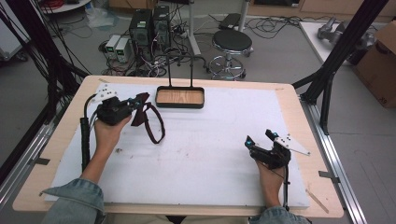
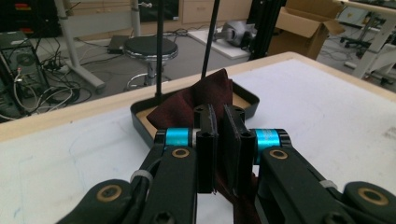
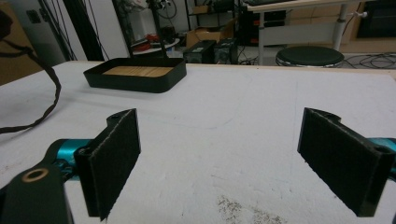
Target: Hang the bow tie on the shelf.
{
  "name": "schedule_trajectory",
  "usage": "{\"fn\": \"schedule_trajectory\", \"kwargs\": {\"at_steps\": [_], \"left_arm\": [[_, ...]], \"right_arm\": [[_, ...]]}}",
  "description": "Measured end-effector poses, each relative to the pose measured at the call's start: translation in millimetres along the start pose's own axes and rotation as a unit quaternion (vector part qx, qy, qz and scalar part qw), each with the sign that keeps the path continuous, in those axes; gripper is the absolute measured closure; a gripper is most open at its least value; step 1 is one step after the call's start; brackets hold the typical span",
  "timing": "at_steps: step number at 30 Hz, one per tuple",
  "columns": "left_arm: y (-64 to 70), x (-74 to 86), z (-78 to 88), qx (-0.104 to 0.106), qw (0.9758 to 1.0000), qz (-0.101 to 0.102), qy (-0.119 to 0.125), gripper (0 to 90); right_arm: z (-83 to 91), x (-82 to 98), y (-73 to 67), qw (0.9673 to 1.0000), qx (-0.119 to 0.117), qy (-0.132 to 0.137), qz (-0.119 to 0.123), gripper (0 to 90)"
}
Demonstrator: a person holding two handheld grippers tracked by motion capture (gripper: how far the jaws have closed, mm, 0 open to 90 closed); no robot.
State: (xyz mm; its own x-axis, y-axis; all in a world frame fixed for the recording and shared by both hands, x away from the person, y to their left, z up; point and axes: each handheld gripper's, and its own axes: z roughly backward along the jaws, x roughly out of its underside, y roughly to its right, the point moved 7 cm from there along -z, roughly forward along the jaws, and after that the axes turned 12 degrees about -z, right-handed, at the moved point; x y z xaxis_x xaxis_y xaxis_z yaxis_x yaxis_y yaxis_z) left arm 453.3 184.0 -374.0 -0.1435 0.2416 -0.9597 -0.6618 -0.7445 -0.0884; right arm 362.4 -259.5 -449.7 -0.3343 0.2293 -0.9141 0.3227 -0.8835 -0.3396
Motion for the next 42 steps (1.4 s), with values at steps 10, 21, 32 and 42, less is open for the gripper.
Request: {"fn": "schedule_trajectory", "kwargs": {"at_steps": [10,21,32,42], "left_arm": [[-8.0,-42.6,-22.0,0.027,0.9992,-0.025,0.015,83.6],[-27.6,-79.0,-46.6,0.012,0.9991,-0.03,0.028,83.6],[-46.0,-88.4,-64.3,-0.005,0.999,-0.031,0.032,83.5],[-60.5,-91.0,-74.3,-0.026,0.9989,-0.024,0.03,83.5]], "right_arm": [[-0.3,0.1,0.7,1.0,0.0,-0.001,-0.002,12.4],[-0.4,0.2,1.4,1.0,-0.002,-0.002,-0.002,12.3],[-0.9,0.6,0.8,1.0,-0.005,-0.003,-0.005,12.3],[-1.1,0.8,1.0,1.0,-0.006,-0.004,-0.005,12.3]]}}
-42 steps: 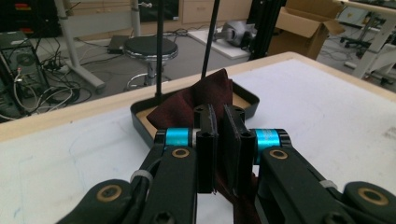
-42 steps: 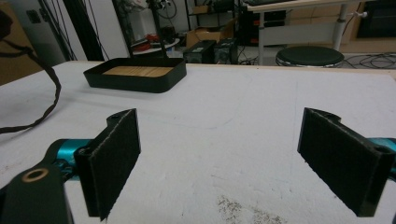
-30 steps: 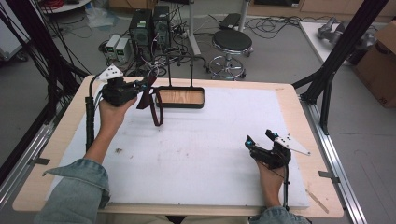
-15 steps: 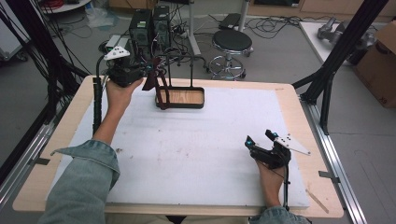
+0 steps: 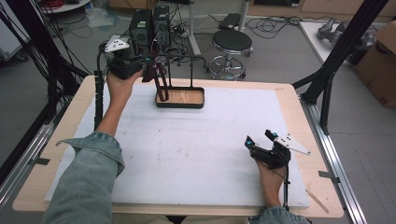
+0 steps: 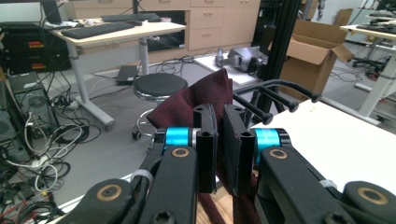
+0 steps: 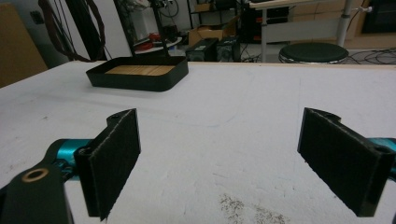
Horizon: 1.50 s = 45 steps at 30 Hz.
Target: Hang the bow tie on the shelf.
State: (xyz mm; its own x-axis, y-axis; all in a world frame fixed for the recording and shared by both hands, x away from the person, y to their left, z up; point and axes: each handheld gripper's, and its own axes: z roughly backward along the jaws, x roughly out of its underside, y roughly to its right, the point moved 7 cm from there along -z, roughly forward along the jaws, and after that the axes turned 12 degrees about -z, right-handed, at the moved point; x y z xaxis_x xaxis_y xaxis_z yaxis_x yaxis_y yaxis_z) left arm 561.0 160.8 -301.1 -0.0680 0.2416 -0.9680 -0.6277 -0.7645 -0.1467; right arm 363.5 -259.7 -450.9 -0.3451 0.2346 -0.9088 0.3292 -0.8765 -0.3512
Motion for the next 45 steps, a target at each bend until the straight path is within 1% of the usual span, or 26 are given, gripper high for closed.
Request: {"fn": "schedule_trajectory", "kwargs": {"at_steps": [3,7,14,20,24,25,26,28,32,34,37,40,45], "left_arm": [[-6.5,2.6,-2.3,-0.01,0.9999,0.0,-0.011,83.5],[-14.5,11.0,-4.9,-0.021,0.9993,0.005,-0.029,83.4],[-21.8,25.7,-6.2,-0.037,0.9981,0.01,-0.047,83.3],[-23.8,36.9,-12.2,-0.042,0.9973,0.013,-0.06,83.1],[-22.4,44.0,-15.5,-0.043,0.9964,0.007,-0.073,83.5],[-22.2,45.2,-16.0,-0.043,0.9962,0.007,-0.076,84.5],[-22.2,46.7,-16.5,-0.042,0.9961,0.009,-0.078,88.4],[-21.5,47.0,-16.9,-0.034,0.9967,0.014,-0.072,88.4],[-19.5,46.4,-17.2,-0.037,0.9962,0.004,-0.078,86.9],[-19.8,45.4,-16.6,-0.04,0.9962,0.004,-0.076,85.4],[-20.9,44.2,-13.8,-0.041,0.9964,0.003,-0.074,83.4],[-22.1,43.5,-9.1,-0.042,0.9968,-0.002,-0.068,82.5],[-25.0,44.5,-1.7,-0.04,0.9974,-0.004,-0.059,80.9]], "right_arm": [[-0.1,0.0,0.0,1.0,-0.001,0.0,0.001,12.3],[-0.1,0.0,-0.4,1.0,-0.002,0.0,0.0,12.4],[-0.2,0.3,-0.7,1.0,-0.003,-0.001,-0.001,12.3],[-0.2,0.5,-0.7,1.0,-0.003,-0.002,-0.001,12.4],[-0.3,0.4,-0.6,1.0,-0.004,-0.002,0.0,12.4],[-0.4,0.3,-0.7,1.0,-0.003,-0.001,-0.001,12.3],[-0.4,0.3,-0.7,1.0,-0.003,-0.001,-0.001,12.3],[-0.2,0.5,-0.7,1.0,-0.003,-0.002,-0.001,12.4],[-0.4,0.4,-0.7,1.0,-0.004,-0.002,0.001,12.4],[-0.2,0.5,-0.8,1.0,-0.004,-0.002,-0.001,12.3],[-0.2,0.7,-1.0,1.0,-0.004,-0.003,-0.001,12.4],[-0.2,0.6,-1.1,1.0,-0.004,-0.003,-0.001,12.3],[-0.2,0.7,-1.0,1.0,-0.003,-0.003,0.0,12.4]]}}
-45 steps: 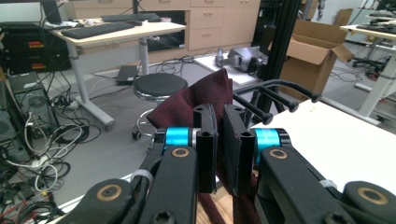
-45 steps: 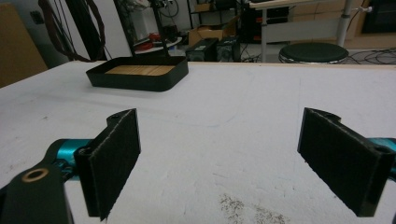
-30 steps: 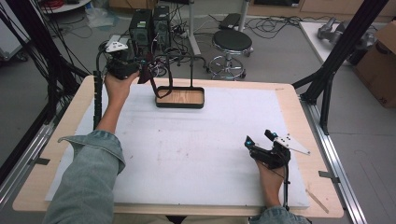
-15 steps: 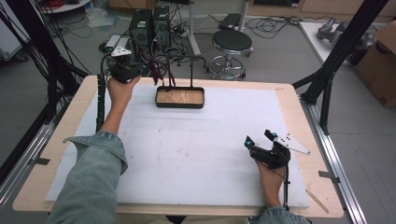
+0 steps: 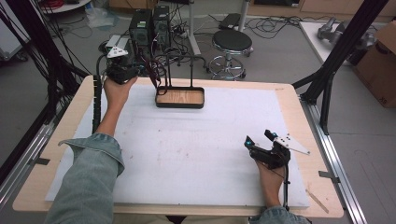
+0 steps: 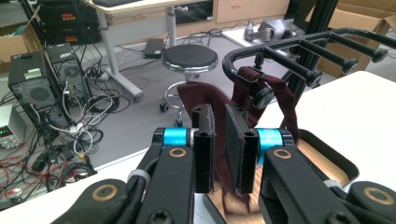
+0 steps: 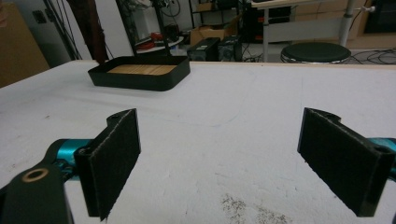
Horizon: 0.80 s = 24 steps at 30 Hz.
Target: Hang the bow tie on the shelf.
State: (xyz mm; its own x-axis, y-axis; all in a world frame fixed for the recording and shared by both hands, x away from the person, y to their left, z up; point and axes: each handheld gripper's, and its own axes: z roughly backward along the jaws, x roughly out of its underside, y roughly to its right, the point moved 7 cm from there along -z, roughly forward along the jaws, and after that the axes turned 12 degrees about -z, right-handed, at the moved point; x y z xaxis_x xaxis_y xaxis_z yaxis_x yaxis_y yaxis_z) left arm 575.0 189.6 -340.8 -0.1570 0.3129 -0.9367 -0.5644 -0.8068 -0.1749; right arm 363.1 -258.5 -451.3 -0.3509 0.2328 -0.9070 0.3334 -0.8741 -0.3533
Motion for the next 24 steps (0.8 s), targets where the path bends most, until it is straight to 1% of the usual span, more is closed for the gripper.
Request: {"fn": "schedule_trajectory", "kwargs": {"at_steps": [5,11,13,20,24], "left_arm": [[-3.6,-1.3,7.9,0.002,0.9999,0.002,0.012,78.5],[-5.9,-7.3,18.5,0.005,0.9995,0.003,0.03,75.6],[-5.5,-8.7,21.6,0.009,0.9993,0.004,0.035,74.7],[-2.8,-14.1,31.1,0.018,0.9989,-0.002,0.044,71.4],[-0.4,-19.7,38.6,0.022,0.9982,-0.001,0.056,67.3]], "right_arm": [[0.0,-0.1,0.0,1.0,0.0,0.001,0.0,12.3],[0.0,0.0,0.2,1.0,0.001,0.0,0.0,12.3],[0.1,0.0,-0.1,1.0,0.0,0.0,0.0,12.4],[0.2,0.0,-0.1,1.0,0.001,0.0,0.0,12.3],[0.1,-0.3,0.1,1.0,0.001,0.001,0.001,12.3]]}}
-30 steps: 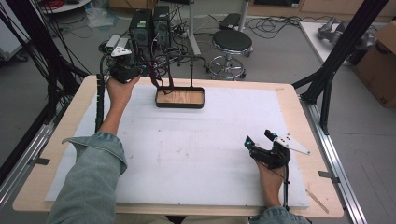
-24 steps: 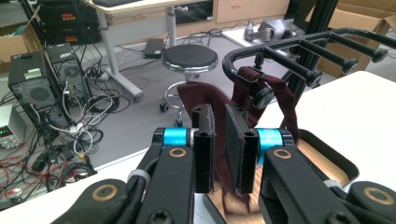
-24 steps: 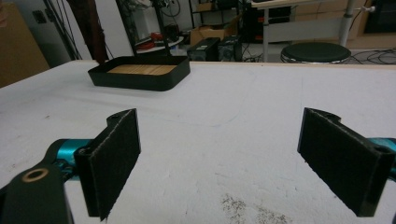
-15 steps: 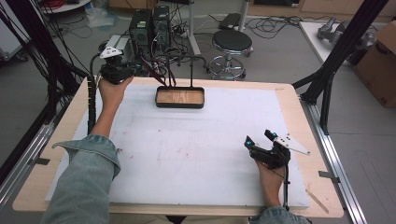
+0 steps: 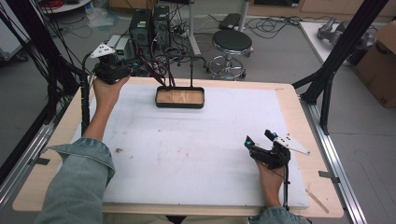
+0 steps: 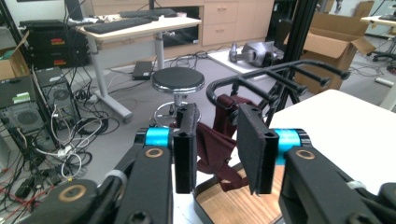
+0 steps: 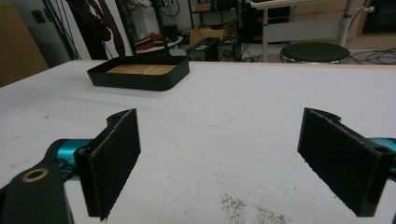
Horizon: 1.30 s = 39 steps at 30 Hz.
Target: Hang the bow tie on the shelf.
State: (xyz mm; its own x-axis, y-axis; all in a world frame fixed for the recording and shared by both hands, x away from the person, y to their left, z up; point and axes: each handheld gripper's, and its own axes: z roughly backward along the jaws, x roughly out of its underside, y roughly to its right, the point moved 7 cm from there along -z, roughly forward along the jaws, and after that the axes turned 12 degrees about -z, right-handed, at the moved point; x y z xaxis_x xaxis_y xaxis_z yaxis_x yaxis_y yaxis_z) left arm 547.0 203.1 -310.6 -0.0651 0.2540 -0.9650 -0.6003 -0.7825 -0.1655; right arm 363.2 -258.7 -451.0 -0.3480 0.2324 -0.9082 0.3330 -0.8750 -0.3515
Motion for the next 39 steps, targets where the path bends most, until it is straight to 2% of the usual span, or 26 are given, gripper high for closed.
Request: {"fn": "schedule_trajectory", "kwargs": {"at_steps": [6,8,12,18,31,39], "left_arm": [[2.9,-6.7,13.3,0.003,0.9999,-0.004,0.015,62.0],[3.8,-8.2,18.2,0.011,0.9997,0.005,0.024,59.8],[6.8,-11.5,28.4,0.018,0.9992,0.008,0.036,56.0],[15.3,-12.7,42.2,0.03,0.9985,0.001,0.045,48.9],[40.6,-3.9,67.5,0.045,0.9975,-0.022,0.05,38.4],[60.2,13.4,87.8,0.056,0.9967,-0.032,0.049,33.5]], "right_arm": [[0.0,0.0,0.1,1.0,0.001,0.0,0.0,12.3],[0.0,0.0,0.3,1.0,0.0,0.0,0.0,12.3],[0.0,-0.2,0.6,1.0,0.0,0.001,0.0,12.4],[0.0,-0.3,0.8,1.0,0.001,0.001,-0.001,12.3],[0.1,-0.3,1.0,1.0,0.003,0.001,0.002,12.3],[0.1,-0.3,0.8,1.0,0.004,0.002,0.002,12.3]]}}
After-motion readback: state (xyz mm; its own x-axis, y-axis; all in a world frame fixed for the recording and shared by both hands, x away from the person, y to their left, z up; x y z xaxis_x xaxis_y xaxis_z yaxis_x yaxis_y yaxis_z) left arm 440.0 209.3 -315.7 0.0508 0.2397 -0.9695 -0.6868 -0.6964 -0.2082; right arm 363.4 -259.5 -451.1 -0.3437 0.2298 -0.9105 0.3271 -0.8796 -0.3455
